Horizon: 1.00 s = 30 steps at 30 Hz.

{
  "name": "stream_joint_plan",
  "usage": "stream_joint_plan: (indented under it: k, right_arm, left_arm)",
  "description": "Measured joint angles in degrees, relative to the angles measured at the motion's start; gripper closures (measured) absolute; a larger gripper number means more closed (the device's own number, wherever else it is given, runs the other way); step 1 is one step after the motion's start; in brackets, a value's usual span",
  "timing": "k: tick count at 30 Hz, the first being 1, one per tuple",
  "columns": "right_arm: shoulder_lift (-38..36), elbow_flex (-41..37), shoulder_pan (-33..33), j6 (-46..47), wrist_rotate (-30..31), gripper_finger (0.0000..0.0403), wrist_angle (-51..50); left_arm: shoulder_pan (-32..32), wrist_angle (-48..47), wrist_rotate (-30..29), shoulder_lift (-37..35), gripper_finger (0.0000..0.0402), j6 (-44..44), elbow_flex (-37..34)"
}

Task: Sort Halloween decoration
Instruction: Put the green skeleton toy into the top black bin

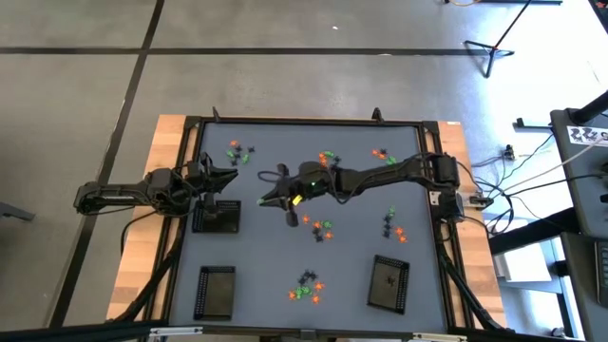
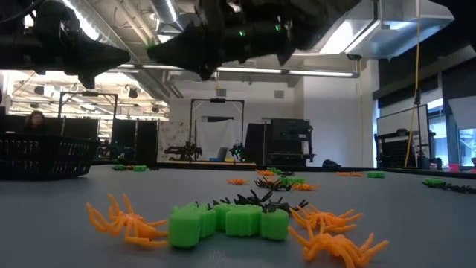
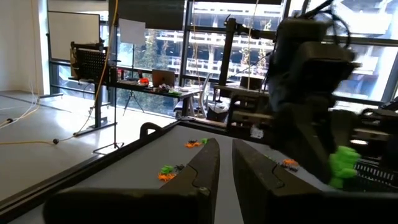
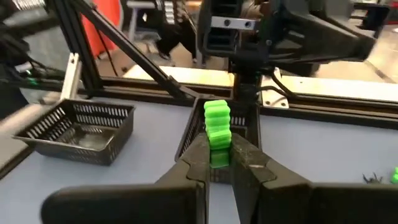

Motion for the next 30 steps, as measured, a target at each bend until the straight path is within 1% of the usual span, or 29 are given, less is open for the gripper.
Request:
stream_joint_plan:
  k: [3,6,8,11,13,16,21,26,30]
  right_arm:
    - [-0.5,-3.9,-2.5,3.3,-3.2,0.0365,4.8]
    - [-1.7,-9.1,-5.0,6.7,-4.7,0.0365,9.1]
    - [-2.5,-12.8,-5.9,8.1,-5.0,0.0365,13.7]
    - [-3.9,-17.3,-6.2,9.4,-5.0,0.0365,21.0]
    - [-5.1,-18.3,-6.2,10.1,-5.0,0.0365,24.8]
    - [-6.5,-18.0,-6.6,9.8,-4.9,0.0365,25.3]
    - [-6.5,-17.8,-6.5,9.6,-4.6,0.0365,24.3]
    - [-6.5,-17.7,-6.5,9.8,-3.3,0.0365,23.6]
    - [-6.4,-17.7,-6.5,9.8,-2.9,0.0365,19.5]
  left_arm:
    - [0.0,0.0,0.0,0.0,0.0363,0.0,0.0]
    - [0.0,0.0,0.0,0.0,0.0363,0.0,0.0]
    - [0.0,0.1,-0.6,0.0,0.0362,-0.1,0.0]
    - [0.0,0.4,-0.1,0.0,0.0363,-5.7,0.0]
    - [0.0,1.5,1.8,0.1,0.0363,-7.9,0.0]
    - [0.0,2.1,5.5,1.6,0.0363,-9.6,0.0]
    - [-0.1,8.2,8.0,5.9,0.0363,-11.0,0.0]
    - [-0.8,12.7,8.4,13.0,0.0363,-12.4,0.0]
    - [-1.9,18.4,8.6,20.1,0.0363,-12.5,0.0]
